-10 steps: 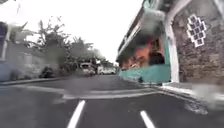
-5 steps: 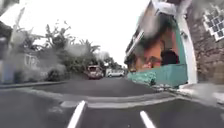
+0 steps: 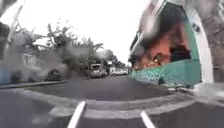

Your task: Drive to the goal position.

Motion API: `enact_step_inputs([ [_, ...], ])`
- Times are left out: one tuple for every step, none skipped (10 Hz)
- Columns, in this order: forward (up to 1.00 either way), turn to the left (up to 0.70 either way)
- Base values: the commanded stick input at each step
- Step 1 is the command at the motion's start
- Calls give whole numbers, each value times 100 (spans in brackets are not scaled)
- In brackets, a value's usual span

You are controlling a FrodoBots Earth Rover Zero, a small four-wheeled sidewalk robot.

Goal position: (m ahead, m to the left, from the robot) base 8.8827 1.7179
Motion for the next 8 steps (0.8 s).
enact_step_inputs([
  [70, -35],
  [70, -35],
  [70, -33],
  [70, -9],
  [70, 11],
  [70, 15],
  [70, 17],
  [70, 9],
])
